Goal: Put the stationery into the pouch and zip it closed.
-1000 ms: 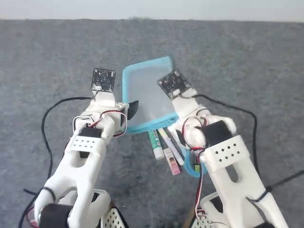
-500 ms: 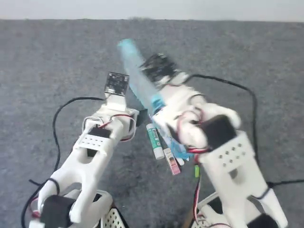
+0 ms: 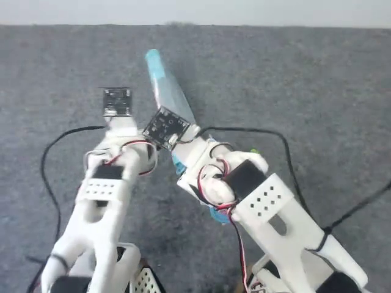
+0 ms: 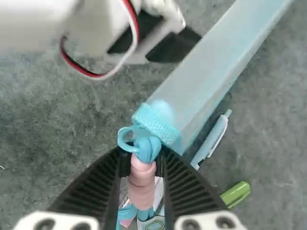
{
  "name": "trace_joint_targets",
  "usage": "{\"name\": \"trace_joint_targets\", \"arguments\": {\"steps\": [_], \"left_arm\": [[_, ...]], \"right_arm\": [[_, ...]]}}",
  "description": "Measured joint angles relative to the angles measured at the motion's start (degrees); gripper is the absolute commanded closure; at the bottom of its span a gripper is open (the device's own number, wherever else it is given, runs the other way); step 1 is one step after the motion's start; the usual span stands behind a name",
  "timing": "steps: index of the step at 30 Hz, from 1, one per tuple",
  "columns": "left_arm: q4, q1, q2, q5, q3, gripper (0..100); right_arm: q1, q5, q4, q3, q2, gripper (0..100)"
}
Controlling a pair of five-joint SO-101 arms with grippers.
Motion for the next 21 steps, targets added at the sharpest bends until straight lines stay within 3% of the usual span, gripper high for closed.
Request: {"name": "trace_joint_targets", "arguments": {"steps": [8,12,21], "left_arm": [[7.74,-10.02,-12.48,0.09,0.00,71],[8.62,-10.64,-16.88,0.00,1.58,71],[8.79,5.63,-27.60,-3.16,9.67,71]], "right_arm": [[2.46,-0.18,-9.14,10.11,0.18,99.2],[4.13,-2.90,-13.45,12.48,0.44,99.2],[4.48,-3.78,-15.47,14.86,0.44,99.2]]}}
